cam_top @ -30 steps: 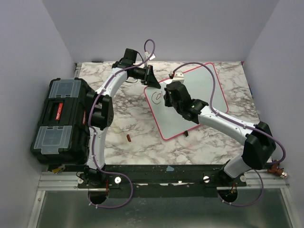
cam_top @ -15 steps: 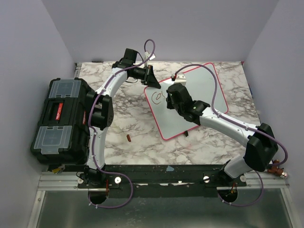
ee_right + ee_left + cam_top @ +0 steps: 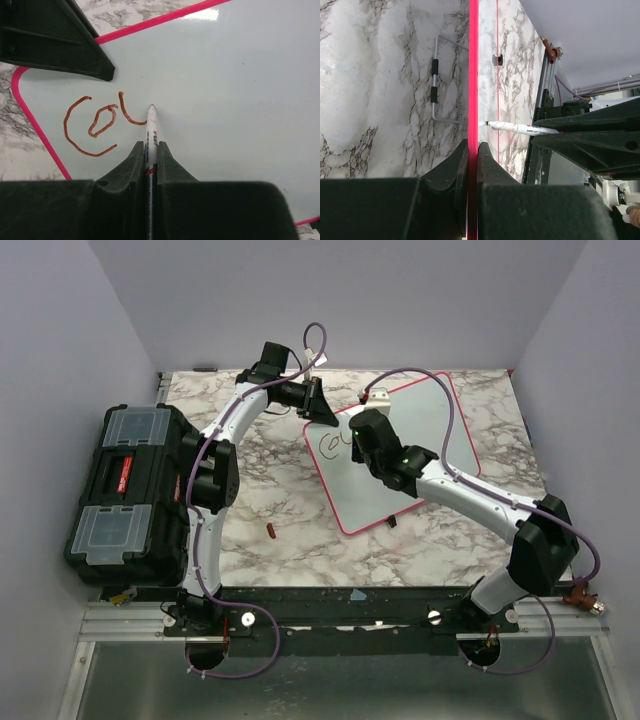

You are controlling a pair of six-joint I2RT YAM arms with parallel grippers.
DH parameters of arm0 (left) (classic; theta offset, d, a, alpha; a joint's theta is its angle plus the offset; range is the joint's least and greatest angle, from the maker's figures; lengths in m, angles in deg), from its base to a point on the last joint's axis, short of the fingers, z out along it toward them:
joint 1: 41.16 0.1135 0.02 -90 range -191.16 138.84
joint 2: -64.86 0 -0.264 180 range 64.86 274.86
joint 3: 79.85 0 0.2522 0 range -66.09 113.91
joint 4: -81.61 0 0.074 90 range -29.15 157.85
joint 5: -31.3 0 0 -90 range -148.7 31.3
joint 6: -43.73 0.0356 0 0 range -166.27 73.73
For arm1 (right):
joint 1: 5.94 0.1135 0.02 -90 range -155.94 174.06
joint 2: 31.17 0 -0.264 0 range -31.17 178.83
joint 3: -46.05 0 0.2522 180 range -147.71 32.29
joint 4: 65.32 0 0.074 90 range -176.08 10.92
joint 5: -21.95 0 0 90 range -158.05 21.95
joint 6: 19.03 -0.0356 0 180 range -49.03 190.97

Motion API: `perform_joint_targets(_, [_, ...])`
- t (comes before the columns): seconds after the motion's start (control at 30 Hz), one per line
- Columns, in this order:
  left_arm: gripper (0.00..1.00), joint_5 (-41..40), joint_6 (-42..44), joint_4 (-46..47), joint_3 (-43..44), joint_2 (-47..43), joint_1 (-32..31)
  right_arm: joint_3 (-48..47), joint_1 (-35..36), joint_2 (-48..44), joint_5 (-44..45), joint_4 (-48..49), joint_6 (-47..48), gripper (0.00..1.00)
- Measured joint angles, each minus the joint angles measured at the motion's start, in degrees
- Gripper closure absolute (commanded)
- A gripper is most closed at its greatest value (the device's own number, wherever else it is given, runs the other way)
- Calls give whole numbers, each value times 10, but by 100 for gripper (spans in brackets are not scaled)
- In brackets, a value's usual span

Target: Write a sentence on the whiteboard

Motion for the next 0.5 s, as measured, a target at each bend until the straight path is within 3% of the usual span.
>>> perform_joint_targets(0.5, [100, 0, 0, 0, 0, 0, 0, -63, -7, 42, 13, 2, 23, 99])
